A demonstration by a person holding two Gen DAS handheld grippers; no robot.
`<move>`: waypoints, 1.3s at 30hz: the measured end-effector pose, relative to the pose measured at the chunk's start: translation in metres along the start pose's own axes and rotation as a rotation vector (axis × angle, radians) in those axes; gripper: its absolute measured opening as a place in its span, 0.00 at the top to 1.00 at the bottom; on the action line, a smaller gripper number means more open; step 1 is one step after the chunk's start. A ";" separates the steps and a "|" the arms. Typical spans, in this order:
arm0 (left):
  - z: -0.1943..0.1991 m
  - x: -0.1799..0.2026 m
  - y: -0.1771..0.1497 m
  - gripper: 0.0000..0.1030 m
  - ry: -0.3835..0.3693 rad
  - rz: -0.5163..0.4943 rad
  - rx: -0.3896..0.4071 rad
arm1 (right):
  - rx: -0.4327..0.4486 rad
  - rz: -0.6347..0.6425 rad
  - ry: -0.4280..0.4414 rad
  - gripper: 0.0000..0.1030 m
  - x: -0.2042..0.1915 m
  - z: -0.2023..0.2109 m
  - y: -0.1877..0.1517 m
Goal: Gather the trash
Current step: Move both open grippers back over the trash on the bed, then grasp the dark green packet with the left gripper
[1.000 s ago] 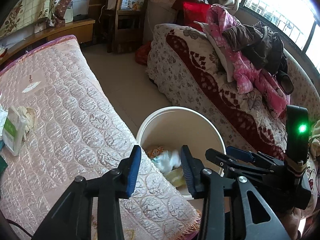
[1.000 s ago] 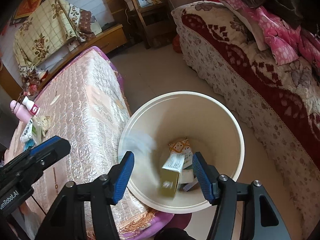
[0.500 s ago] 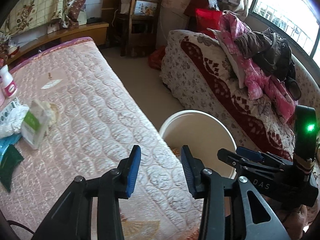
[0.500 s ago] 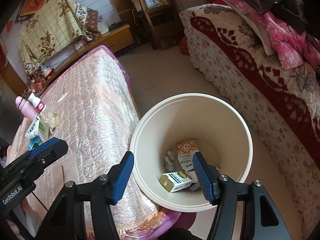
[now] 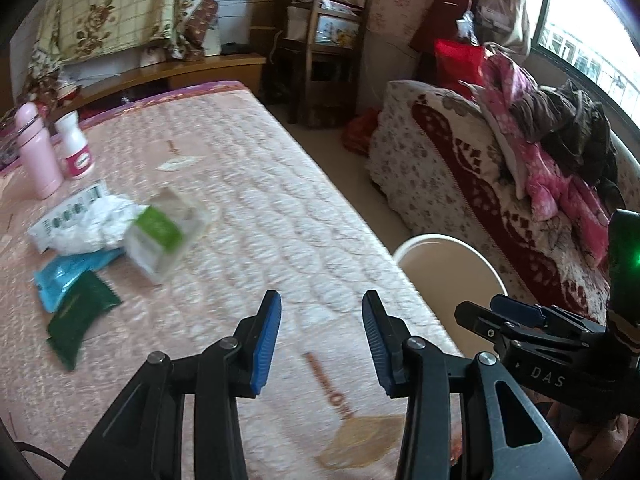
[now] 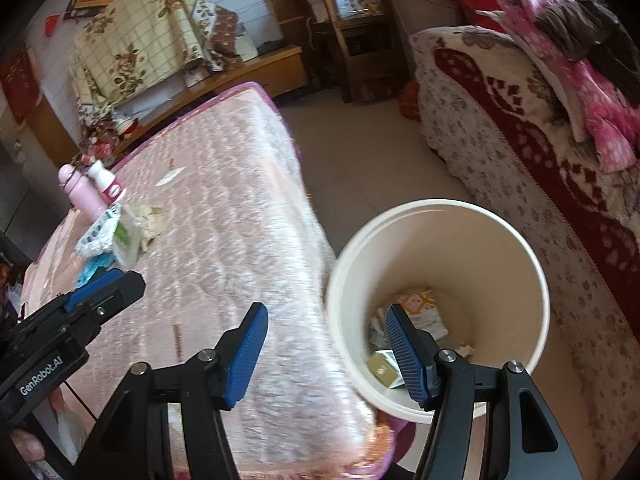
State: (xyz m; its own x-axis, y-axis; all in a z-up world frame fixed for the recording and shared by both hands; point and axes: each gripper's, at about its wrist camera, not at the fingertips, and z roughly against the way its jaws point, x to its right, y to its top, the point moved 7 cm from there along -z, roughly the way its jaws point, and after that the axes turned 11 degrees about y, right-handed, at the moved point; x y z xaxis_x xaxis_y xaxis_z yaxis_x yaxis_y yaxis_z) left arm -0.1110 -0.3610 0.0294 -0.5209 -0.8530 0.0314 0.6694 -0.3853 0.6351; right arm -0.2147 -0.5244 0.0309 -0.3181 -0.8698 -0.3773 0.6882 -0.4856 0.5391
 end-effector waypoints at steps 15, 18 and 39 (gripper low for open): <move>0.006 -0.145 -0.023 0.45 0.172 0.155 -0.023 | -0.077 0.137 0.124 0.37 -0.095 -0.041 -0.009; 0.003 -0.186 -0.029 0.45 0.243 0.183 -0.028 | -0.093 0.155 0.141 0.37 -0.108 -0.050 -0.011; -0.008 -0.187 -0.032 0.38 0.115 0.171 -0.044 | -0.120 0.163 0.159 0.37 -0.131 -0.085 0.007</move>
State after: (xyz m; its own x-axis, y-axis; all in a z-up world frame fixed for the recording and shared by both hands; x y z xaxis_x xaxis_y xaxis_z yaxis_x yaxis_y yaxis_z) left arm -0.0309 -0.1923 -0.0030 -0.3358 -0.9408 0.0460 0.7666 -0.2446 0.5937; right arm -0.1134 -0.4063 0.0201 -0.0967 -0.9063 -0.4114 0.7973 -0.3180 0.5131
